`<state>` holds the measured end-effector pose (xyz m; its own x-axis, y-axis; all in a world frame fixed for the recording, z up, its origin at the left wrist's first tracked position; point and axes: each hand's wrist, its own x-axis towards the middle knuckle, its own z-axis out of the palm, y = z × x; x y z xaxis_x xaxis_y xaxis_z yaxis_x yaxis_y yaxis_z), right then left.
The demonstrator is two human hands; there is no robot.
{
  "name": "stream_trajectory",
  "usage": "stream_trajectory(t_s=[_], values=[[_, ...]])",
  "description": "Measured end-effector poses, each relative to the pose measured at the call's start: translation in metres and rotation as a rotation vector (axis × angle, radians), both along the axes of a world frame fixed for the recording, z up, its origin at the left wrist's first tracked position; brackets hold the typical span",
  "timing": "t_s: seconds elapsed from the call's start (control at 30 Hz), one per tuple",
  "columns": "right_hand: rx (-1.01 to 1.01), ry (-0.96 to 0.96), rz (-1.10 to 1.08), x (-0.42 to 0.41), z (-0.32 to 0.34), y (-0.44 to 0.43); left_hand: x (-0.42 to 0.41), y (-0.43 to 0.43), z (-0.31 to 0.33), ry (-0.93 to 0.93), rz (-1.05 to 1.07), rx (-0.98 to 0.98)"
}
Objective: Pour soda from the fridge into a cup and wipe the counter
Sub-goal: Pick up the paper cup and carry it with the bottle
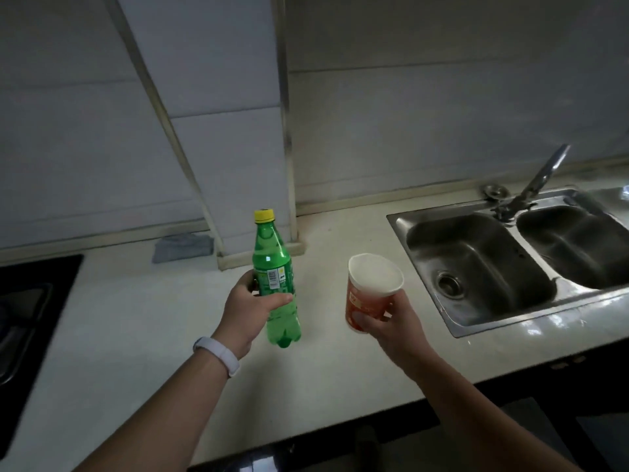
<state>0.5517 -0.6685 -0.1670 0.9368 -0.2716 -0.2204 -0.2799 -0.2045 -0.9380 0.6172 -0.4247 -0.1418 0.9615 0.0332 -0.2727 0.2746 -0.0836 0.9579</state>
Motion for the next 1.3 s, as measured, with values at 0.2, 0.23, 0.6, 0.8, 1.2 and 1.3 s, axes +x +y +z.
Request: stream_trajectory(t_s=[0.2,0.23,0.6,0.8,1.2,1.3], values=[[-0.056,0.023,0.176,0.038,-0.032,-0.02,-0.002,-0.02,-0.001,0.027,0.18,0.046],[-0.062,0.025,0.209,0.042,-0.037,-0.023,-0.004,-0.023,-0.001,0.028,0.208,0.051],[-0.091,0.045,0.445,0.073,-0.071,-0.002,-0.031,-0.014,-0.012,0.053,0.379,0.095],[-0.129,0.07,0.489,0.076,-0.083,0.016,-0.029,0.003,-0.026,0.086,0.38,0.081],[-0.194,0.135,0.394,0.077,-0.11,0.034,-0.024,0.021,-0.052,0.15,0.252,0.096],[-0.202,0.144,0.381,0.076,-0.113,0.036,-0.025,0.022,-0.055,0.156,0.235,0.088]])
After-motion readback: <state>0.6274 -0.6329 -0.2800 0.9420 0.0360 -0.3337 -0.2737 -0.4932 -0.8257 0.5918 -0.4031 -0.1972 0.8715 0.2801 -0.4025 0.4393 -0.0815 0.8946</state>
